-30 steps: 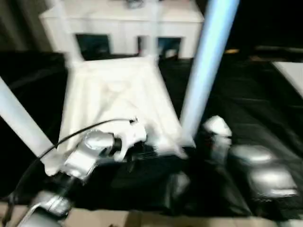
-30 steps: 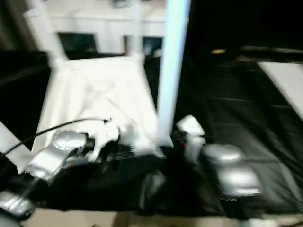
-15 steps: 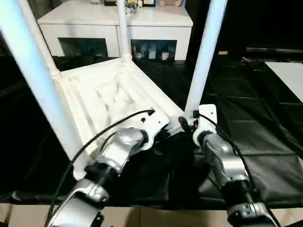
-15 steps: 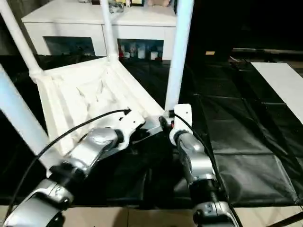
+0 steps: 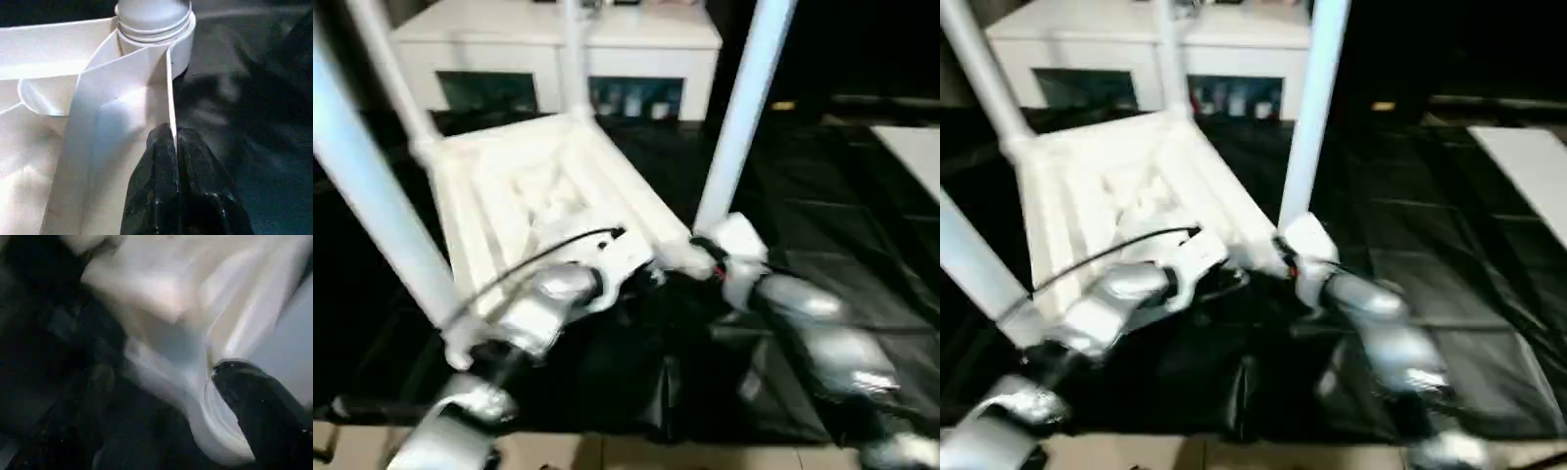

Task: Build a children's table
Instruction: Rotate leg to tighten

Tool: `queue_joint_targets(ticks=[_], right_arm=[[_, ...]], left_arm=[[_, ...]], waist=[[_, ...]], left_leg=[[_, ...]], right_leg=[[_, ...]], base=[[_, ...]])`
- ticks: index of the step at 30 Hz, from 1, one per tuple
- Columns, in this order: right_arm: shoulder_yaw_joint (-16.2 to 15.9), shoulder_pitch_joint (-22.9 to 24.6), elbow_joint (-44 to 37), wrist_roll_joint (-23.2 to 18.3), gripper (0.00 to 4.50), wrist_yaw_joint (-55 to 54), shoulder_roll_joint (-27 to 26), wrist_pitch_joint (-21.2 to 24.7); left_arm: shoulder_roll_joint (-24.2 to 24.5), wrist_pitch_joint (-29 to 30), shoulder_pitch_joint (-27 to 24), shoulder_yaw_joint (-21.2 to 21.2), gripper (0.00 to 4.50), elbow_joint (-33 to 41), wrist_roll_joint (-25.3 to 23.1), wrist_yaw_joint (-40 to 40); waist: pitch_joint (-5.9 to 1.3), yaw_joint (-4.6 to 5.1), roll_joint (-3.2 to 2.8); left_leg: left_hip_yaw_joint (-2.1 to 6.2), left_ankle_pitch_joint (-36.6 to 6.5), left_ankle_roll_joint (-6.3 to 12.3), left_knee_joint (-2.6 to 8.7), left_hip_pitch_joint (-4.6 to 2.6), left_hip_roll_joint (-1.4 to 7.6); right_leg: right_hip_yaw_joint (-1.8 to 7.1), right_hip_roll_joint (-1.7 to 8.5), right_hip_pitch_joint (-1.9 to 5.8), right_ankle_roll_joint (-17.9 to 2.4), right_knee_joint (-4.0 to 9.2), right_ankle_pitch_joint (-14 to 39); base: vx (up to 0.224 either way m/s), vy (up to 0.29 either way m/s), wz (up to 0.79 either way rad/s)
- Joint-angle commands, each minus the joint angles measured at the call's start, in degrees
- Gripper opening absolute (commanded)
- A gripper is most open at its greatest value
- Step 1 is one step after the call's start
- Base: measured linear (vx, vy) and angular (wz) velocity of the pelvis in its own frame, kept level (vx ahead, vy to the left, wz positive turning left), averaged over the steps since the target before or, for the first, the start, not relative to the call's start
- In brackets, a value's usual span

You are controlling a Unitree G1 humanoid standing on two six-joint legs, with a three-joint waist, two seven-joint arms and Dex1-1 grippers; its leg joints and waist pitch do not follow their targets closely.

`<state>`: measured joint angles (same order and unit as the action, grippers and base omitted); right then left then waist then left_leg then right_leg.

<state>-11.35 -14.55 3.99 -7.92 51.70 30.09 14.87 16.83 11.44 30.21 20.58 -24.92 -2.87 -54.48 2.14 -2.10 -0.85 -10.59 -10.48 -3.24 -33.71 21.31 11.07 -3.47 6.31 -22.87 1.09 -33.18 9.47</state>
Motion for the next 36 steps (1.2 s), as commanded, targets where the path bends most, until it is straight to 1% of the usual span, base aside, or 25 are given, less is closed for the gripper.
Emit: queue_joint_targets(ticks=[1, 2, 3, 4, 5, 6, 7, 8, 9, 12, 14, 15, 17, 19, 20, 21, 22, 23, 24, 26, 27, 29, 32, 35, 36], right_arm=[[-0.5, 0.7, -1.4, -0.9, 3.87, 3.2, 1.3, -0.1], [-0.6, 0.9, -1.5, -1.1, 3.87, 3.3, 1.8, -0.1], [-0.4, 1.6, -2.8, -1.7, 3.87, 5.4, 3.0, 0.5], [-0.3, 1.8, -3.5, -2.0, 3.87, 6.0, 3.4, 0.9], [-0.3, 2.3, -4.7, -2.3, 3.87, 6.9, 3.9, 1.2], [-0.3, 2.4, -5.1, -2.5, 3.87, 7.0, 4.1, 1.2], [-0.3, 2.7, -5.8, -2.6, 3.87, 7.3, 4.3, 1.3], [0.1, 2.6, -5.7, -2.8, 3.87, 6.5, 3.9, 1.6], [0.8, 1.9, -4.1, -2.2, 3.87, 4.1, 2.9, 1.4], [1.1, 0.5, -0.8, -0.5, 3.87, 0.8, 1.5, 0.3], [1.3, 0.3, -0.2, -0.4, 3.87, 0.5, 1.2, 0.3], [1.4, 0.0, 0.4, -0.2, 3.87, 0.2, 1.1, 0.5], [1.0, 0.2, 0.0, 0.1, 3.87, 1.3, 1.9, 1.1], [0.8, 0.8, -1.3, -0.5, 3.87, 2.9, 3.0, 2.0], [1.4, 2.3, -4.4, -3.6, 3.87, 6.3, 4.8, 4.3], [2.0, 2.9, -5.1, -4.9, 3.87, 7.5, 5.5, 4.6], [2.5, 3.2, -5.3, -5.6, 3.87, 8.3, 5.9, 4.5], [3.6, 3.6, -4.9, -6.3, 3.87, 9.2, 6.9, 4.0], [4.1, 3.8, -4.7, -6.5, 3.87, 9.8, 7.5, 3.6], [4.3, 3.9, -4.6, -6.6, 3.87, 10.1, 7.9, 3.4], [5.6, 3.1, -2.9, -6.6, 3.87, 8.5, 6.9, 2.7], [6.1, 2.4, -2.0, -7.2, 3.87, 7.6, 5.8, 2.8], [5.1, 1.9, -1.2, -6.5, 3.87, 6.6, 4.9, 2.7], [4.0, 1.1, 0.9, -5.5, 3.87, 5.6, 3.5, 2.4], [3.1, 0.1, 3.8, -4.8, 3.87, 4.8, 1.9, 1.4]], left_arm=[[1.5, 0.8, -2.4, 2.9, 0.00, 0.4, 1.3, -7.1], [1.9, 1.7, -2.8, 3.0, 0.00, 1.3, 1.9, -8.3], [3.1, 1.3, -3.3, 3.3, 0.00, 2.2, 2.0, -10.2], [3.3, 1.0, -3.2, 3.2, 0.00, 1.9, 1.6, -9.9], [3.4, 0.8, -3.0, 3.1, 0.00, 1.5, 1.3, -9.6], [3.5, 0.8, -2.9, 2.9, 0.00, 1.3, 1.2, -9.4], [3.5, 0.7, -2.7, 2.8, 0.00, 0.9, 1.1, -9.3], [3.6, 0.6, -2.7, 2.7, 0.00, 1.1, 1.3, -9.4], [3.8, 0.5, -2.7, 2.5, 0.00, 1.5, 1.9, -9.9], [4.4, 0.8, -3.0, 3.0, 0.00, 3.1, 3.1, -12.2], [4.6, 1.0, -3.1, 3.2, 0.00, 3.6, 3.3, -12.8], [4.7, 1.4, -3.3, 3.2, 0.00, 4.2, 3.6, -13.4], [4.9, 1.6, -3.6, 3.1, 0.00, 4.6, 3.6, -13.7], [5.0, 1.4, -3.8, 3.0, 0.00, 4.6, 3.4, -13.6], [5.2, 1.2, -3.9, 2.8, 0.00, 4.3, 3.2, -13.2], [5.3, 1.2, -3.9, 2.7, 0.00, 4.1, 3.2, -13.1], [5.3, 1.2, -3.8, 2.6, 0.00, 4.0, 3.3, -12.9], [5.5, 1.1, -3.8, 2.6, 0.00, 3.8, 3.3, -12.9], [5.5, 1.1, -3.7, 2.7, 0.00, 3.8, 3.4, -12.9], [5.6, 1.1, -3.7, 2.7, 0.00, 3.8, 3.5, -12.9], [5.6, 1.0, -3.6, 2.7, 0.00, 4.2, 3.9, -13.3], [5.5, 0.6, -3.7, 2.5, 0.00, 4.5, 4.1, -13.7], [5.3, 0.7, -3.7, 2.4, 0.00, 4.8, 4.0, -14.0], [5.3, 0.7, -3.7, 2.4, 0.00, 4.8, 3.9, -14.1], [5.2, 0.7, -3.7, 2.4, 0.00, 4.8, 3.8, -14.0]], waist=[[-3.37, -0.05, 0.59], [-3.50, 0.02, 0.62], [-3.53, 0.08, 0.55], [-3.46, 0.09, 0.57], [-3.28, 0.12, 0.48], [-3.24, 0.09, 0.47], [-3.06, -0.06, 0.35], [-3.00, -0.15, 0.28], [-2.96, -0.06, 0.39], [-2.97, 0.30, 0.55], [-2.97, 0.63, 0.53], [-2.97, 0.73, 0.54], [-2.98, 0.96, 1.01], [-3.00, 0.84, 0.88], [-3.06, 0.71, 0.86], [-3.17, 0.15, 0.72], [-3.11, -0.16, 0.66], [-3.14, -0.39, 0.47], [-3.23, -0.54, 0.63], [-3.16, -0.66, 0.72], [-3.14, -0.60, 0.63], [-3.12, -0.48, 0.72], [-3.23, -0.36, 0.65], [-3.31, -0.38, 0.58], [-3.35, -0.24, 0.75]], left_leg=[[0.42, -12.8, 4.76, 4.12, -0.22, 1.92], [0.31, -11.4, 5.07, 3.98, -0.28, 1.84], [0.28, -10.7, 5.56, 3.93, -0.29, 1.80], [0.23, -10.8, 5.69, 3.94, -0.40, 1.90], [0.21, -11.8, 5.59, 4.04, -0.40, 1.89], [0.20, -12.6, 5.35, 4.11, -0.50, 1.93], [0.15, -14.4, 4.65, 4.25, -0.80, 2.03], [0.20, -15.8, 3.65, 4.41, -0.90, 2.07], [0.25, -16.8, 2.81, 4.54, -0.84, 2.05], [0.38, -18.6, 1.42, 4.72, -0.65, 1.84], [0.48, -18.9, 1.19, 4.82, -0.46, 1.79], [0.43, -19.0, 1.20, 4.78, -0.63, 1.81], [0.35, -18.5, 1.51, 4.70, -0.47, 1.76], [0.20, -17.4, 1.98, 4.57, -0.77, 1.85], [0.04, -16.7, 2.57, 4.41, -0.86, 1.79], [-0.08, -16.0, 3.38, 4.26, -1.22, 2.01], [-0.23, -15.8, 3.68, 4.20, -1.37, 2.04], [-0.21, -15.0, 3.95, 4.20, -1.15, 2.05], [-0.17, -14.2, 4.03, 4.18, -0.95, 2.03], [-0.17, -13.9, 4.03, 4.21, -0.83, 1.97], [-0.17, -14.2, 3.78, 4.21, -0.84, 1.93], [-0.13, -15.1, 3.34, 4.26, -0.85, 1.83], [-0.11, -14.9, 2.93, 4.22, -0.91, 1.82], [-0.10, -13.7, 3.08, 4.18, -0.87, 1.81], [-0.19, -13.6, 3.15, 4.12, -0.85, 1.77]], right_leg=[[1.88, 1.57, 2.56, -13.6, 2.82, 8.3], [1.84, 1.53, 2.59, -14.8, 2.51, 5.9], [1.76, 1.45, 2.67, -15.4, 2.41, 4.8], [1.79, 1.48, 2.59, -15.6, 2.46, 4.9], [1.77, 1.48, 2.56, -15.6, 2.66, 6.6], [1.79, 1.45, 2.54, -15.4, 2.78, 7.7], [1.86, 1.51, 2.29, -15.0, 3.11, 10.3], [1.89, 1.56, 2.24, -14.4, 3.30, 12.7], [1.91, 1.56, 2.22, -13.7, 3.42, 14.2], [1.93, 1.54, 2.15, -12.0, 3.56, 17.1], [1.95, 1.48, 2.24, -11.5, 3.56, 17.6], [2.02, 1.45, 2.06, -11.5, 3.61, 17.4], [2.11, 1.43, 2.13, -11.7, 3.60, 17.2], [2.28, 1.44, 2.01, -12.0, 3.61, 16.2], [2.39, 1.33, 2.04, -12.4, 3.53, 15.0], [2.55, 1.32, 1.93, -13.0, 3.38, 13.0], [2.62, 1.32, 1.74, -13.3, 3.43, 12.4], [2.59, 1.33, 1.91, -13.8, 3.15, 11.1], [2.48, 1.36, 2.15, -14.0, 3.01, 10.2], [2.44, 1.36, 2.23, -14.1, 2.97, 10.2], [2.46, 1.44, 2.20, -13.9, 3.06, 11.1], [2.39, 1.43, 2.15, -13.5, 3.24, 13.2], [2.38, 1.37, 2.10, -13.2, 3.23, 13.4], [2.36, 1.30, 2.13, -13.8, 2.96, 11.2], [2.32, 1.26, 2.08, -14.1, 2.93, 10.7]], base=[[0.055, -0.003, 0.00], [0.000, 0.000, 0.00], [0.000, 0.000, 0.00], [0.000, 0.000, 0.00], [0.000, 0.000, 0.00], [0.000, 0.000, 0.00], [0.000, 0.000, 0.00], [0.000, 0.000, 0.00], [0.000, 0.000, 0.00], [0.000, 0.000, 0.00], [0.000, 0.000, 0.00], [0.000, 0.000, 0.00], [0.000, 0.000, 0.00], [0.000, 0.000, 0.00], [0.000, 0.000, 0.00], [0.000, 0.000, 0.00], [0.000, 0.000, 0.00], [0.000, 0.000, 0.00], [0.000, 0.000, 0.00], [0.000, 0.000, 0.00], [0.000, 0.000, 0.00], [0.000, 0.000, 0.00], [0.000, 0.000, 0.00], [0.000, 0.000, 0.00], [0.000, 0.000, 0.00]])
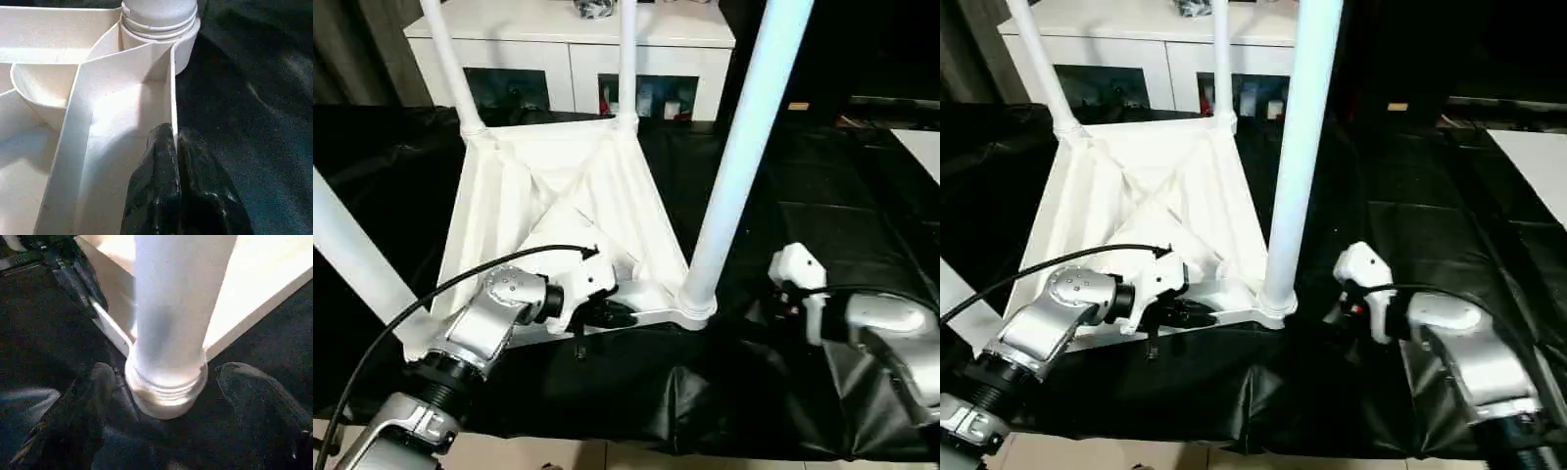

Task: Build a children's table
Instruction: Rotate leg to tighten

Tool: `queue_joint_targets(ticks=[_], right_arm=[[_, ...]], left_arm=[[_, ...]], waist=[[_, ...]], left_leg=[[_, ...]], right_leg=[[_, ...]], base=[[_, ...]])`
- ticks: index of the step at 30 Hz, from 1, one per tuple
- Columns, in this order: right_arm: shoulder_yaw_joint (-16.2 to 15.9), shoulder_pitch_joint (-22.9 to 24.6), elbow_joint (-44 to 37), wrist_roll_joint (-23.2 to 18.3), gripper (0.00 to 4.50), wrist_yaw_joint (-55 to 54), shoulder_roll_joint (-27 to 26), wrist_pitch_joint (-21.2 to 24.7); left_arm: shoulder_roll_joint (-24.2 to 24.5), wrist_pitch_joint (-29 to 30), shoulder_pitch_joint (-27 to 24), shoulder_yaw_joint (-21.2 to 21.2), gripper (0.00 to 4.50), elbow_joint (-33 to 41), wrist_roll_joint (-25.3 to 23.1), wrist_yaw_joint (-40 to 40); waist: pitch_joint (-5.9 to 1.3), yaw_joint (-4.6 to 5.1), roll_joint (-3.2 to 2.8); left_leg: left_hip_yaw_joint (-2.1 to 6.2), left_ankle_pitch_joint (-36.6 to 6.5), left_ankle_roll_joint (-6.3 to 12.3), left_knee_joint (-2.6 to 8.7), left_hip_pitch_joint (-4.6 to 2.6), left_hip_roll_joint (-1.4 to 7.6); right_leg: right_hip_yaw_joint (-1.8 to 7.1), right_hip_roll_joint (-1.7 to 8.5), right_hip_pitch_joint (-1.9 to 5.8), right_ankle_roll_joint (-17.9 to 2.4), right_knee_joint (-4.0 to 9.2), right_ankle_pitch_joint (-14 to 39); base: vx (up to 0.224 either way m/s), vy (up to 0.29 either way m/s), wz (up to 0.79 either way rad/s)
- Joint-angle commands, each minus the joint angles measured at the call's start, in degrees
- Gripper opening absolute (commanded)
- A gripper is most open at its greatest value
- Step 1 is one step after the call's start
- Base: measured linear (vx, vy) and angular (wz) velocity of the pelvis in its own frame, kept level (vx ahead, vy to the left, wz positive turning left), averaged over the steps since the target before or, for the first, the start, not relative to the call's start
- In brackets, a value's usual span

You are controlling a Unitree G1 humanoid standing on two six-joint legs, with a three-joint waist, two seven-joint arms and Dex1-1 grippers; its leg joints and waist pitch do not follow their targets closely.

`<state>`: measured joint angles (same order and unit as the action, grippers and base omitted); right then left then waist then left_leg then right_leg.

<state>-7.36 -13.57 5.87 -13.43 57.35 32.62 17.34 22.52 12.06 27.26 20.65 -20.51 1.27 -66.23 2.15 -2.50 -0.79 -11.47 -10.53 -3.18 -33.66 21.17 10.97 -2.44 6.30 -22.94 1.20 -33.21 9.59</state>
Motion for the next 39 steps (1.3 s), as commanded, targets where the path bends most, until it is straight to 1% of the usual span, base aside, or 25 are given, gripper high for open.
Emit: queue_joint_targets(ticks=[1, 3, 4, 6, 7, 9, 10, 12, 13, 14, 19, 22, 26, 27, 28, 30, 31, 32, 33, 34, 35, 36, 37, 38, 39], right_arm=[[-1.2, -1.3, 3.2, 0.8, 3.87, -0.8, -1.2, -1.3], [-1.7, -1.7, 4.8, 0.8, 3.87, -0.3, -1.9, -1.9], [-1.7, -1.7, 4.9, 0.9, 3.87, -0.3, -1.9, -2.0], [-1.4, -2.5, 6.5, 1.2, 3.87, -0.5, -2.9, -2.6], [-0.9, -3.2, 7.6, 1.1, 3.87, -1.0, -3.7, -2.7], [-0.9, -4.0, 8.6, 1.1, 3.60, -1.2, -4.1, -3.0], [-0.8, -4.3, 9.1, 1.1, 3.51, -1.4, -4.3, -3.2], [-0.6, -4.8, 9.9, 1.0, 3.46, -1.5, -4.7, -3.8], [-0.6, -5.0, 10.1, 0.7, 3.22, -1.4, -4.8, -3.9], [-0.6, -5.1, 10.1, 0.7, 3.22, -1.4, -4.8, -3.9], [-0.8, -5.4, 11.0, 0.6, 2.76, -0.5, -4.9, -4.5], [-0.9, -5.2, 11.0, 0.6, 2.67, -0.1, -5.0, -4.5], [-1.0, -4.9, 11.1, 0.6, 2.64, -0.3, -5.3, -4.6], [-0.8, -4.8, 11.5, 1.7, 2.64, -2.8, -5.9, -4.9], [-0.8, -4.8, 11.5, 1.7, 2.64, -2.8, -5.9, -4.9], [0.3, -4.8, 12.7, 5.3, 2.63, -14.1, -9.6, -5.0], [1.0, -4.8, 12.7, 5.9, 2.63, -17.7, -11.2, -4.5], [2.2, -4.7, 12.1, 6.0, 2.62, -23.0, -14.0, -3.0], [3.5, -4.5, 11.1, 6.4, 2.62, -29.6, -17.9, -0.7], [3.5, -4.5, 11.1, 6.4, 2.62, -29.6, -17.9, -0.7], [3.9, -4.3, 10.0, 7.2, 2.62, -35.0, -21.4, 0.6], [3.9, -4.3, 10.0, 7.2, 2.62, -35.0, -21.4, 0.6], [3.1, -4.1, 8.1, 8.7, 2.62, -41.5, -27.1, 1.6], [2.4, -4.0, 7.6, 9.4, 2.62, -42.6, -28.2, 1.2], [1.5, -3.9, 7.1, 10.1, 2.62, -43.3, -29.2, 0.6]], left_arm=[[-0.5, 0.1, -0.8, 2.4, 0.00, 0.4, -0.3, -2.1], [-0.5, 0.1, -0.9, 2.4, 0.00, 0.4, -0.3, -2.0], [-0.5, 0.1, -0.9, 2.5, 0.00, 0.4, -0.3, -2.0], [-0.4, 0.2, -1.1, 2.5, 0.00, 0.5, -0.2, -1.9], [-0.3, 0.3, -1.2, 2.5, 0.00, 0.6, -0.2, -1.9], [-0.3, 0.3, -1.3, 2.4, 0.00, 0.7, -0.3, -1.8], [-0.3, 0.4, -1.3, 2.4, 0.00, 0.7, -0.2, -1.8], [-0.3, 0.5, -1.3, 2.4, 0.00, 0.8, -0.2, -1.7], [-0.3, 0.5, -1.3, 2.3, 0.00, 0.8, -0.3, -1.7], [-0.3, 0.5, -1.3, 2.3, 0.00, 0.8, -0.3, -1.7], [-0.1, 0.5, -1.4, 2.4, 0.00, 0.8, -0.3, -1.8], [-0.1, 0.5, -1.4, 2.4, 0.00, 0.7, -0.4, -1.8], [-0.1, 0.6, -1.4, 2.5, 0.00, 0.7, -0.4, -1.7], [-0.3, 0.8, -1.4, 2.4, 0.00, 0.5, -1.0, -0.5], [-0.3, 0.8, -1.4, 2.4, 0.00, 0.5, -1.0, -0.5], [-2.5, 1.6, -0.5, 1.5, 0.00, -1.9, -3.0, 5.9], [-3.5, 2.1, 0.0, 1.0, 0.00, -2.9, -3.6, 8.4], [-5.2, 2.8, 0.9, 0.4, 0.00, -4.6, -4.4, 12.1], [-8.0, 3.3, 2.5, -0.5, 0.00, -7.0, -5.1, 17.4], [-8.0, 3.3, 2.5, -0.5, 0.00, -7.0, -5.1, 17.4], [-10.8, 3.7, 4.1, -1.5, 0.00, -9.2, -5.5, 22.0], [-10.8, 3.7, 4.1, -1.5, 0.00, -9.2, -5.5, 22.0], [-15.3, 3.5, 6.4, -2.7, 0.00, -11.7, -5.4, 27.9], [-16.1, 3.3, 6.7, -2.7, 0.00, -11.8, -5.3, 28.2], [-16.7, 2.8, 6.8, -2.4, 0.00, -11.8, -5.5, 28.0]], waist=[[-3.37, 0.14, 0.71], [-3.31, 0.02, 0.60], [-3.33, -0.07, 0.73], [-3.37, -0.17, 0.66], [-3.36, -0.12, 0.79], [-3.31, -0.09, 0.80], [-3.32, -0.11, 0.70], [-3.35, -0.10, 0.73], [-3.35, -0.10, 0.78], [-3.35, -0.07, 0.76], [-3.33, -0.01, 0.82], [-3.37, -0.04, 0.72], [-3.35, -0.01, 0.75], [-3.38, 0.00, 0.76], [-3.31, 0.04, 0.76], [-3.17, 0.26, 0.77], [-3.01, 0.73, 0.84], [-3.08, 0.81, 0.95], [-2.95, 1.01, 0.78], [-2.82, 1.20, 0.84], [-2.82, 1.31, 0.79], [-2.89, 1.23, 0.92], [-2.89, 1.12, 0.47], [-2.77, 1.23, 0.51], [-3.02, 0.92, 0.52]], left_leg=[[0.67, -13.5, 3.14, 3.98, -0.66, 1.82], [0.65, -13.6, 3.09, 4.00, -0.77, 1.87], [0.63, -13.5, 3.12, 4.00, -0.75, 1.89], [0.65, -12.7, 3.34, 3.99, -0.69, 1.89], [0.64, -12.6, 3.44, 3.97, -0.65, 1.82], [0.63, -12.9, 3.38, 3.99, -0.67, 1.85], [0.64, -13.0, 3.24, 4.00, -0.73, 1.86], [0.62, -12.8, 3.23, 3.97, -0.71, 1.85], [0.65, -12.7, 3.29, 4.00, -0.72, 1.87], [0.63, -12.6, 3.35, 3.98, -0.73, 1.86], [0.64, -12.8, 3.40, 3.98, -0.67, 1.84], [0.63, -12.4, 3.50, 3.93, -0.68, 1.83], [0.62, -12.5, 3.58, 3.95, -0.67, 1.83], [0.62, -12.4, 3.49, 3.93, -0.68, 1.84], [0.62, -12.6, 3.44, 3.97, -0.64, 1.81], [0.61, -13.3, 2.96, 4.07, -0.60, 1.85], [0.73, -15.1, 1.30, 4.31, -0.56, 1.59], [0.84, -15.9, 0.84, 4.34, -0.60, 1.54], [0.89, -17.3, -0.03, 4.43, -0.75, 1.46], [0.79, -18.2, -0.33, 4.41, -0.84, 1.32], [1.01, -19.8, -1.00, 4.56, -0.94, 1.35], [1.09, -20.2, -1.26, 4.55, -1.06, 1.32], [1.26, -21.1, -1.16, 4.64, -1.16, 1.32], [1.01, -21.4, -1.41, 4.55, -1.26, 1.21], [1.23, -21.3, -1.27, 4.62, -1.32, 1.17]], right_leg=[[1.31, 1.33, 2.15, -14.4, 2.90, 10.5], [1.35, 1.34, 2.18, -14.4, 3.00, 11.0], [1.34, 1.35, 2.22, -14.4, 2.99, 10.9], [1.35, 1.32, 2.30, -14.4, 2.80, 9.9], [1.31, 1.33, 2.33, -14.4, 2.80, 10.0], [1.32, 1.37, 2.30, -14.3, 2.89, 11.0], [1.32, 1.40, 2.27, -14.2, 2.92, 11.4], [1.33, 1.32, 2.29, -14.2, 2.84, 10.9], [1.33, 1.34, 2.30, -14.2, 2.79, 10.7], [1.33, 1.30, 2.29, -14.3, 2.79, 10.5], [1.33, 1.35, 2.32, -14.1, 2.86, 11.3], [1.35, 1.33, 2.32, -14.2, 2.80, 10.8], [1.32, 1.30, 2.32, -14.3, 2.83, 10.8], [1.33, 1.31, 2.31, -14.3, 2.81, 10.8], [1.32, 1.29, 2.29, -14.2, 2.84, 11.0], [1.35, 1.27, 2.14, -13.9, 2.97, 12.2], [1.28, 1.27, 1.96, -12.4, 3.43, 16.4], [1.22, 1.30, 2.07, -11.7, 3.57, 18.1], [1.29, 1.26, 1.75, -10.6, 3.81, 21.0], [1.33, 1.08, 1.47, -10.0, 4.16, 22.4], [1.27, 1.09, 1.34, -9.0, 4.32, 24.6], [1.18, 1.11, 1.35, -8.4, 4.49, 25.3], [1.17, 1.20, 1.31, -7.6, 4.69, 26.3], [1.33, 1.11, 0.68, -7.3, 5.03, 26.7], [1.20, 1.19, 0.99, -7.0, 5.04, 26.5]], base=[[0.000, 0.000, 0.00], [0.000, 0.000, 0.00], [0.000, 0.000, 0.00], [0.000, 0.000, 0.00], [0.000, 0.000, 0.00], [0.000, 0.000, 0.00], [0.000, 0.000, 0.00], [0.000, 0.000, 0.00], [0.000, 0.000, 0.00], [0.000, 0.000, 0.00], [0.000, 0.000, 0.00], [0.000, 0.000, 0.00], [0.000, 0.000, 0.00], [0.000, 0.000, 0.00], [0.000, 0.000, 0.00], [0.000, 0.000, 0.00], [0.000, 0.000, 0.00], [0.000, 0.000, 0.00], [0.000, 0.000, 0.00], [0.000, 0.000, 0.00], [0.000, 0.000, 0.00], [0.000, 0.000, 0.00], [0.000, 0.000, 0.00], [0.000, 0.000, 0.00], [0.000, 0.000, 0.00]])
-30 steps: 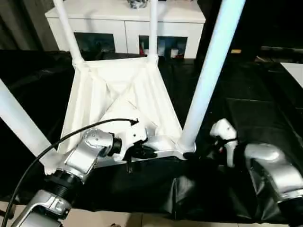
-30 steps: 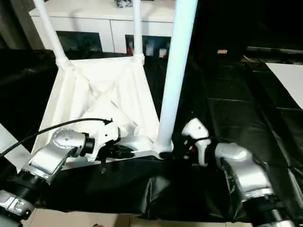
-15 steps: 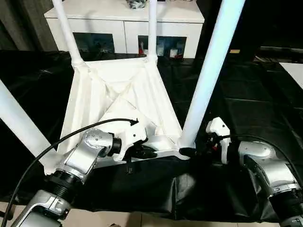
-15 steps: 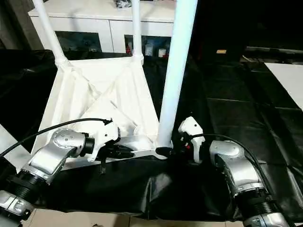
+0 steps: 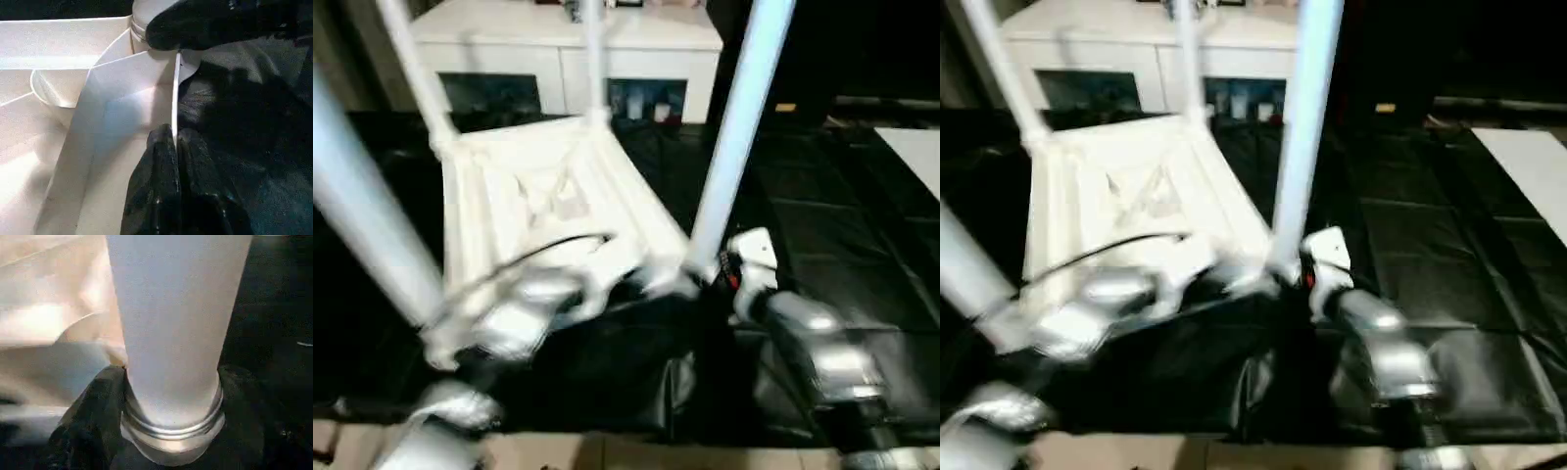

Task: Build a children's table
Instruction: Rotate leg to tighten

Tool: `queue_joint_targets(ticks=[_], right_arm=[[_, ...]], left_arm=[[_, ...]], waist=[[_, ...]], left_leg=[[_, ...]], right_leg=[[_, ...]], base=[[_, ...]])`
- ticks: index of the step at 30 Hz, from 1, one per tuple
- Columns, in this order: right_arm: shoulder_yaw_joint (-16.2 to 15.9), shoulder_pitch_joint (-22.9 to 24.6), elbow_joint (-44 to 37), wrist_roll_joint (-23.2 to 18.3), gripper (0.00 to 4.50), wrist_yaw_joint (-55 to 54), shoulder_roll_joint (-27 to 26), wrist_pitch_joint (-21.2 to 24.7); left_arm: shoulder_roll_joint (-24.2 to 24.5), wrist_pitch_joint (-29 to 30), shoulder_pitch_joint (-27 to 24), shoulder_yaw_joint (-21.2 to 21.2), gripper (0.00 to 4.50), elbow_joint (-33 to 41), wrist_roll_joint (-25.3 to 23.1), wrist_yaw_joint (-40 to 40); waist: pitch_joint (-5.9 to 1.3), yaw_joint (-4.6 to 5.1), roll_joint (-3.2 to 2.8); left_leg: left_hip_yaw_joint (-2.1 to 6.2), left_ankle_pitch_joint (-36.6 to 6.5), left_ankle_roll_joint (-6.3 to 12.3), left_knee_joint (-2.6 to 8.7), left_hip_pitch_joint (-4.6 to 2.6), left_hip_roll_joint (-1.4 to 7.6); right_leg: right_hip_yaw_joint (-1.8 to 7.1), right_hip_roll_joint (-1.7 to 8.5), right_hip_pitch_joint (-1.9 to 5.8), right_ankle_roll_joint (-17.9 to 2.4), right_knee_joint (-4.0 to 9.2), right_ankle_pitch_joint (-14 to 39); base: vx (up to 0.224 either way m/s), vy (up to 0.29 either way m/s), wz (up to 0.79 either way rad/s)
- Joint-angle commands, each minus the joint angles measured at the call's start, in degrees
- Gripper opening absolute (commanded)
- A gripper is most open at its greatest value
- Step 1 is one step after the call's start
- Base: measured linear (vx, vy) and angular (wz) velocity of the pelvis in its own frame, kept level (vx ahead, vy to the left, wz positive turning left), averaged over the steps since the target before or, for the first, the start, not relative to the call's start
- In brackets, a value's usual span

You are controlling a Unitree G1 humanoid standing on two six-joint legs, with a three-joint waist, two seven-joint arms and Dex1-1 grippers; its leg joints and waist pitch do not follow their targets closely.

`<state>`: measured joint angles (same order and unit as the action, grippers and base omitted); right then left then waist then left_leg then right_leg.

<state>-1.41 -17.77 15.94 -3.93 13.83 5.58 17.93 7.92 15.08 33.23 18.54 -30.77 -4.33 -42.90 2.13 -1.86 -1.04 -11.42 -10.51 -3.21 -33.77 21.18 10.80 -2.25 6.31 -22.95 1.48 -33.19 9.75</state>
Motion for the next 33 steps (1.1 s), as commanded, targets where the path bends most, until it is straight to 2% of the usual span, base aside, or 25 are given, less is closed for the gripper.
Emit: queue_joint_targets(ticks=[1, 2, 3, 4, 5, 6, 8, 11, 14, 15, 16, 18, 19, 20, 22, 23, 24, 25, 26, 29, 30, 31, 33], right_arm=[[-4.6, 0.3, -3.2, 0.6, 2.62, 0.5, -2.2, -0.3], [-5.2, 0.3, -3.7, 0.5, 2.62, 1.2, -2.3, -1.4], [-5.1, 0.4, -3.8, 0.5, 2.61, 1.2, -2.3, -1.5], [-4.5, 0.5, -4.5, -0.7, 2.96, 2.2, -2.2, -1.9], [-4.5, 0.5, -4.5, -0.7, 2.96, 2.2, -2.2, -1.9], [-3.4, 0.9, -5.4, -2.0, 3.31, 2.6, -2.2, -2.1], [-2.0, 1.4, -7.0, -3.1, 3.41, 4.0, -1.2, -1.8], [-0.9, 1.7, -8.2, -3.2, 3.65, 4.6, 0.1, -1.4], [-0.1, 2.1, -9.5, -5.5, 3.86, 9.2, 3.3, 1.0], [-0.5, 3.5, -11.1, -6.0, 3.86, 15.5, 9.0, 1.3], [-0.9, 4.8, -12.2, -6.8, 3.86, 19.8, 12.3, 1.1], [-1.1, 6.8, -13.5, -7.3, 3.86, 25.1, 16.7, 0.0], [-1.0, 10.0, -14.8, -7.8, 3.86, 32.0, 22.5, -1.7], [-0.3, 12.2, -15.2, -7.6, 3.86, 35.9, 26.2, -2.8], [0.6, 13.1, -15.0, -7.7, 3.86, 37.1, 27.7, -2.7], [1.1, 13.5, -14.9, -8.1, 3.86, 37.6, 28.5, -2.2], [1.4, 13.5, -14.7, -8.2, 3.86, 37.5, 28.8, -2.1], [2.6, 13.2, -13.2, -8.2, 3.86, 36.3, 29.5, -2.1], [3.6, 12.5, -11.5, -7.7, 3.86, 34.5, 29.7, -2.6], [5.4, 10.8, -7.9, -6.5, 3.86, 29.7, 29.2, -4.0], [5.9, 10.4, -6.9, -6.6, 3.86, 28.6, 28.9, -4.6], [5.9, 10.4, -6.9, -6.6, 3.86, 28.6, 28.9, -4.6], [5.7, 10.5, -7.6, -6.6, 3.86, 28.2, 28.0, -4.5]], left_arm=[[-1.9, -0.4, 0.6, -0.1, 0.00, -1.3, 0.0, 4.2], [-1.6, -0.9, 0.2, 0.6, 0.00, -0.8, -0.2, 2.8], [-1.5, -0.9, 0.1, 0.7, 0.00, -0.7, -0.3, 2.7], [-0.9, -1.2, -0.5, 1.0, 0.00, -0.3, -0.5, 1.9], [-0.9, -1.2, -0.5, 1.0, 0.00, -0.3, -0.5, 1.9], [-0.4, -1.5, -0.8, 1.2, 0.00, -0.1, -0.7, 1.2], [0.2, -1.9, -1.3, 1.3, 0.00, -0.1, -1.0, 0.4], [0.6, -2.6, -1.4, 1.1, 0.00, -0.5, -1.1, 0.2], [1.3, -2.8, -1.5, 1.4, 0.00, -0.7, -1.2, -0.6], [2.2, -3.6, -1.6, 1.6, 0.00, -0.9, -1.4, -1.3], [2.6, -3.9, -1.6, 1.7, 0.00, -1.1, -1.5, -1.6], [3.1, -4.4, -1.5, 1.8, 0.00, -1.5, -1.7, -1.9], [3.8, -5.3, -1.5, 2.0, 0.00, -1.7, -1.7, -3.4], [4.5, -6.9, -1.6, 2.5, 0.00, -1.7, -1.6, -5.7], [5.2, -9.1, -1.8, 3.2, 0.00, -1.2, -1.1, -8.5], [5.6, -10.3, -2.1, 3.6, 0.00, -0.6, -0.6, -10.5], [5.7, -10.7, -2.3, 3.8, 0.00, -0.3, -0.3, -11.4], [6.2, -12.1, -2.8, 4.4, 0.00, 1.4, 1.3, -15.3], [6.4, -13.3, -3.2, 4.8, 0.00, 2.8, 2.9, -18.6], [6.5, -15.8, -3.6, 6.0, 0.00, 5.2, 5.4, -24.0], [6.0, -16.9, -3.5, 6.3, 0.00, 5.6, 6.5, -25.8], [6.0, -16.9, -3.5, 6.3, 0.00, 5.6, 6.5, -25.8], [5.4, -19.4, -2.9, 6.9, 0.00, 5.5, 6.8, -27.0]], waist=[[-2.99, 0.29, 0.85], [-2.97, 0.29, 0.64], [-3.03, 0.27, 0.59], [-3.03, 0.27, 0.56], [-3.03, 0.27, 0.56], [-3.09, 0.17, 0.55], [-3.14, 0.08, 0.57], [-3.10, 0.09, 0.53], [-3.02, 0.12, 0.51], [-2.97, 0.05, 0.08], [-2.97, 0.04, 0.37], [-2.76, -0.48, 0.50], [-2.80, -0.43, 0.03], [-2.84, -0.50, 0.51], [-2.91, -0.46, 0.63], [-2.98, -0.31, 0.41], [-2.95, 0.04, 0.64], [-2.85, -0.01, 0.28], [-2.89, 0.16, 0.39], [-2.97, -0.20, 0.04], [-2.90, -0.48, 0.02], [-2.94, -0.70, 0.01], [-3.02, -1.31, -0.19]], left_leg=[[1.16, -20.9, -0.98, 4.80, -1.06, 1.37], [1.28, -20.4, -0.54, 4.97, -0.71, 1.45], [1.24, -20.1, -0.42, 4.94, -0.71, 1.49], [1.14, -19.7, -0.07, 4.92, -0.66, 1.50], [1.14, -19.7, -0.07, 4.92, -0.66, 1.50], [1.06, -18.9, 0.32, 4.88, -0.61, 1.54], [0.98, -18.0, 0.73, 4.82, -0.54, 1.57], [0.97, -17.2, 1.08, 4.85, -0.37, 1.54], [1.04, -18.2, 1.18, 4.91, -0.53, 1.63], [1.04, -18.5, 1.11, 4.91, -0.64, 1.69], [1.02, -18.7, 1.18, 4.85, -0.59, 1.71], [0.78, -19.5, 2.18, 4.66, -0.79, 1.83], [0.88, -19.5, 2.23, 4.70, -0.66, 1.75], [1.04, -19.1, 2.69, 4.65, -0.18, 1.83], [0.97, -18.6, 3.53, 4.49, -0.10, 1.71], [1.07, -18.1, 3.78, 4.54, 0.08, 1.64], [1.20, -17.8, 3.84, 4.63, 0.37, 1.67], [1.21, -18.0, 3.79, 4.67, 0.20, 1.62], [1.10, -18.7, 3.58, 4.57, -0.13, 1.74], [0.81, -18.8, 2.81, 4.53, -0.88, 2.00], [0.47, -19.4, 2.82, 4.38, -1.48, 2.03], [0.37, -19.4, 2.86, 4.28, -1.59, 2.03], [0.27, -17.9, 3.36, 4.32, -1.34, 2.13]], right_leg=[[1.07, 1.19, 1.14, -7.2, 4.98, 25.7], [1.03, 1.18, 1.39, -7.3, 4.79, 24.2], [1.05, 1.15, 1.37, -7.3, 4.72, 23.3], [1.12, 1.14, 1.39, -8.0, 4.55, 21.3], [1.12, 1.14, 1.39, -8.0, 4.55, 21.3], [1.18, 1.13, 1.50, -8.5, 4.39, 19.5], [1.23, 1.15, 1.62, -9.0, 4.23, 17.9], [1.21, 1.14, 1.79, -9.2, 4.10, 17.3], [1.15, 1.12, 1.88, -8.8, 4.29, 18.7], [1.20, 1.07, 1.81, -8.9, 4.38, 18.3], [1.16, 1.00, 1.97, -8.9, 4.35, 18.1], [1.42, 1.15, 1.85, -8.7, 4.63, 18.4], [1.37, 1.24, 1.99, -8.9, 4.54, 18.7], [1.26, 1.33, 2.45, -8.5, 4.57, 19.0], [1.23, 1.43, 2.30, -9.0, 4.73, 19.6], [1.08, 1.51, 2.33, -9.4, 4.65, 19.8], [0.90, 1.43, 2.44, -9.4, 4.64, 20.5], [0.86, 1.47, 2.24, -9.3, 4.79, 21.6], [0.94, 1.44, 1.94, -9.7, 4.93, 22.6], [1.14, 1.30, 1.37, -11.6, 4.81, 20.5], [1.27, 1.12, 0.89, -12.2, 4.85, 19.6], [1.32, 1.12, 0.91, -12.4, 4.73, 19.1], [1.47, 1.23, 1.26, -12.5, 4.43, 17.2]], base=[[0.000, 0.000, 0.00], [0.000, 0.000, 0.00], [0.000, 0.000, 0.00], [0.000, 0.000, 0.00], [0.000, 0.000, 0.00], [0.000, 0.000, 0.00], [0.000, 0.000, 0.00], [0.000, 0.000, 0.00], [0.000, 0.000, 0.00], [0.000, 0.000, 0.00], [0.000, 0.000, 0.00], [0.000, 0.000, 0.00], [0.000, 0.000, 0.00], [0.000, 0.000, 0.00], [0.000, 0.000, 0.00], [0.000, 0.000, 0.00], [0.000, 0.000, 0.00], [0.000, 0.000, 0.00], [0.000, 0.000, 0.00], [0.000, 0.000, 0.00], [0.000, 0.000, 0.00], [0.000, 0.000, 0.00], [0.000, 0.000, 0.00]])
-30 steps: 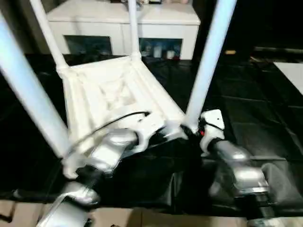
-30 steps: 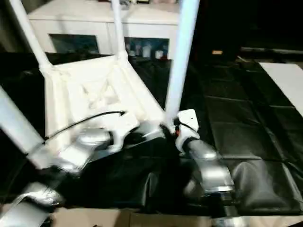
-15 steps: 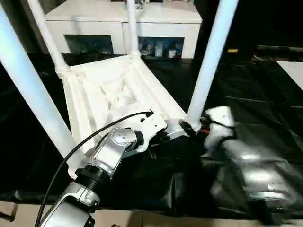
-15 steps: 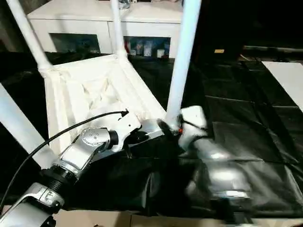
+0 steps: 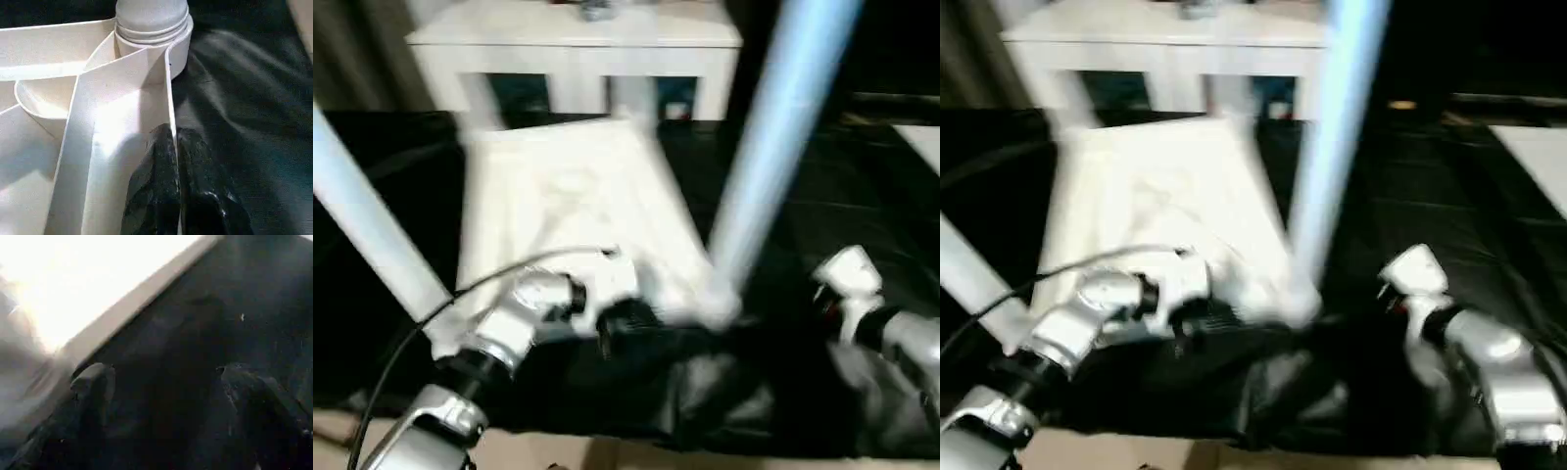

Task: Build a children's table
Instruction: Rotate leg to tighten

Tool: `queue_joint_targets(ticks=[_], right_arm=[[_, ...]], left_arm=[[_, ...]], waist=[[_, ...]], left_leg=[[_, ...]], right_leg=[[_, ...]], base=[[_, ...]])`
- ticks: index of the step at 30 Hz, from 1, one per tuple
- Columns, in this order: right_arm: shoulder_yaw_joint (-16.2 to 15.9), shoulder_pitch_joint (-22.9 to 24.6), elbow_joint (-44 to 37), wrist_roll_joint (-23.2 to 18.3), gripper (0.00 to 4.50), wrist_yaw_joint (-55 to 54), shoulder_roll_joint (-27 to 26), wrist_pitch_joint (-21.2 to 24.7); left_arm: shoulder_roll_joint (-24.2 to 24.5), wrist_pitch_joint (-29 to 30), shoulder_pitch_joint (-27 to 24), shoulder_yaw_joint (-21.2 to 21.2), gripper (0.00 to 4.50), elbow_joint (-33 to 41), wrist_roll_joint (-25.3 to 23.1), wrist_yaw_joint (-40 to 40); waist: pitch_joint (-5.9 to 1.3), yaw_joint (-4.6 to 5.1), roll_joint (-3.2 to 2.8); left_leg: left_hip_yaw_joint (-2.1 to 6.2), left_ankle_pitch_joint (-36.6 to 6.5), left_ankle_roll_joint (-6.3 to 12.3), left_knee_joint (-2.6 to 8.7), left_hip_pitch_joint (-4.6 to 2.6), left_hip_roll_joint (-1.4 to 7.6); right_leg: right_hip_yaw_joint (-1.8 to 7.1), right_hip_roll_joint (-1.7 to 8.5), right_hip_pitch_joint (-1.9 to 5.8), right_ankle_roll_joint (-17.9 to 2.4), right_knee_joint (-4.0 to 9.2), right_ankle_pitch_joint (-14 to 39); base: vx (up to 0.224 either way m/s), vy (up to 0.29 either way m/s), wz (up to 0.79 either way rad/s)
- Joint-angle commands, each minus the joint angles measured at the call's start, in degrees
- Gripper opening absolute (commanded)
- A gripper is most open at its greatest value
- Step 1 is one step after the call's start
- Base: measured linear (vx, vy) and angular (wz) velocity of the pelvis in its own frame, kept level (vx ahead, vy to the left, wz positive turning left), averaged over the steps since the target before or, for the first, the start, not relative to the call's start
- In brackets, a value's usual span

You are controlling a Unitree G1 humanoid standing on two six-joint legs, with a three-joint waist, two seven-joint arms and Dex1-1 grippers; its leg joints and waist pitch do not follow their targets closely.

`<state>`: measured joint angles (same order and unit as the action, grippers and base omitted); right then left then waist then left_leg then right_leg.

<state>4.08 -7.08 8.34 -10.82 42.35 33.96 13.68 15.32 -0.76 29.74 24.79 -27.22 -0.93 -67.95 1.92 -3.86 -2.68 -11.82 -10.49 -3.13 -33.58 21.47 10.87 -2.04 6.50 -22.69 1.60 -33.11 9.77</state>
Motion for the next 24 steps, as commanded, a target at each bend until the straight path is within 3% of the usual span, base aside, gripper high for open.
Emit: queue_joint_targets(ticks=[1, 5, 7, 10, 17, 18, 20, 21, 24], right_arm=[[-0.2, -0.1, -0.6, 0.7, 3.86, -0.5, -1.4, -0.5], [-1.0, -0.3, -0.7, 1.1, 3.86, -1.3, -2.8, -0.9], [-1.9, -0.1, -1.1, 1.3, 3.86, -1.6, -3.3, -1.2], [-3.0, 0.2, -1.6, 1.2, 3.86, -2.2, -4.0, -1.4], [-4.5, 0.9, -3.0, 2.0, 3.86, -2.5, -5.9, -1.4], [-4.5, 0.9, -3.1, 1.8, 3.86, -2.5, -6.0, -1.3], [-4.8, 1.0, -3.2, 1.9, 3.92, -2.6, -6.1, -1.4], [-4.7, 0.6, -2.8, 2.1, 3.92, -3.3, -6.5, -1.8], [-4.2, 0.1, -2.4, 2.0, 3.92, -4.2, -7.2, -2.0]], left_arm=[[-2.7, -6.7, 1.8, 1.0, 0.00, 0.7, 2.8, -1.9], [-3.9, -12.1, 5.0, 0.2, 0.00, -4.3, -0.7, 1.4], [-3.8, -15.7, 7.3, 0.0, 0.00, -7.8, -3.0, 4.3], [-2.9, -19.8, 9.7, -0.2, 0.00, -11.3, -4.9, 6.8], [-0.6, -26.7, 11.8, -1.2, 0.00, -15.7, -6.7, 9.1], [-0.7, -27.1, 11.8, -1.5, 0.00, -16.0, -6.6, 9.5], [-1.2, -24.8, 11.0, -2.9, 0.44, -15.0, -4.6, 8.6], [-2.4, -19.7, 10.0, -5.1, 0.55, -13.7, -2.9, 11.4], [-3.1, -17.4, 9.2, -6.9, 0.90, -12.3, -1.5, 13.5]], waist=[[-2.90, 0.51, 1.24], [-3.45, 0.15, 1.27], [-3.29, 0.26, 1.09], [-3.41, 0.54, 1.21], [-3.72, 0.64, 1.33], [-3.72, 0.61, 1.26], [-3.68, 0.51, 1.30], [-3.55, 0.53, 1.33], [-3.33, 0.48, 1.28]], left_leg=[[0.73, -16.7, 3.67, 4.15, -1.28, 2.06], [0.62, -11.7, 5.34, 3.54, -0.74, 1.89], [0.78, -12.1, 5.63, 3.60, -0.32, 1.80], [0.89, -12.6, 5.12, 3.57, -0.28, 1.66], [0.93, -8.4, 7.03, 3.22, -0.05, 1.81], [0.90, -8.4, 7.20, 3.17, -0.14, 1.82], [0.79, -8.3, 7.53, 3.13, -0.24, 1.93], [0.67, -8.7, 7.44, 3.15, -0.28, 1.92], [0.69, -11.3, 6.65, 3.30, -0.42, 1.91]], right_leg=[[1.21, 1.10, 1.29, -12.6, 4.05, 15.7], [1.04, 1.16, 1.69, -13.0, 3.34, 10.4], [0.92, 1.32, 1.90, -12.5, 3.48, 11.8], [0.80, 1.33, 1.95, -11.3, 3.62, 13.3], [0.66, 1.30, 2.17, -13.7, 2.51, 5.9], [0.68, 1.32, 2.11, -13.9, 2.51, 5.7], [0.74, 1.41, 2.15, -15.0, 2.36, 4.9], [0.76, 1.40, 2.11, -15.4, 2.47, 5.6], [0.73, 1.47, 1.96, -15.1, 2.98, 9.7]], base=[[0.000, 0.000, 0.00], [0.000, 0.000, 0.00], [0.000, 0.000, 0.00], [0.000, 0.000, 0.00], [0.000, 0.000, 0.00], [0.000, 0.000, 0.00], [0.000, 0.000, 0.00], [0.000, 0.000, 0.00], [0.000, 0.000, 0.00]])
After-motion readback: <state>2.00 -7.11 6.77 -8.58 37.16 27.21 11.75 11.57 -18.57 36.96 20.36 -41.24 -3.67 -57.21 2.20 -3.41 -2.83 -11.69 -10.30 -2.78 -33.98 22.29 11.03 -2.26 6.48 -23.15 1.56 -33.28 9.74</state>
